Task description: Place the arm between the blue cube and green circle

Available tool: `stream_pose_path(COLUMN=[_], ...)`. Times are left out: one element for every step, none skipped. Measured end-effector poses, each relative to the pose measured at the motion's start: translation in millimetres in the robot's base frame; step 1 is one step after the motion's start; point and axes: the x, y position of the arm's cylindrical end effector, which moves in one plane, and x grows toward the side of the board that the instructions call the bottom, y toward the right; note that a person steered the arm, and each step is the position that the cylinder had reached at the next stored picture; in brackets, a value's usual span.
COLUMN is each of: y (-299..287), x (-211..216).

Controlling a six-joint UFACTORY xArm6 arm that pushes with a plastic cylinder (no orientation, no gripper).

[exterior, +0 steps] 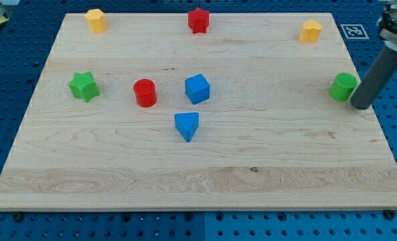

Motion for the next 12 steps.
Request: stream_pose_path(y=[-46, -75, -92, -111, -122, -126, -130, -136, -137, -138, -138, -139], x=[0, -2, -17, -23, -23, -23, -23, -23, -23, -23, -23, -23])
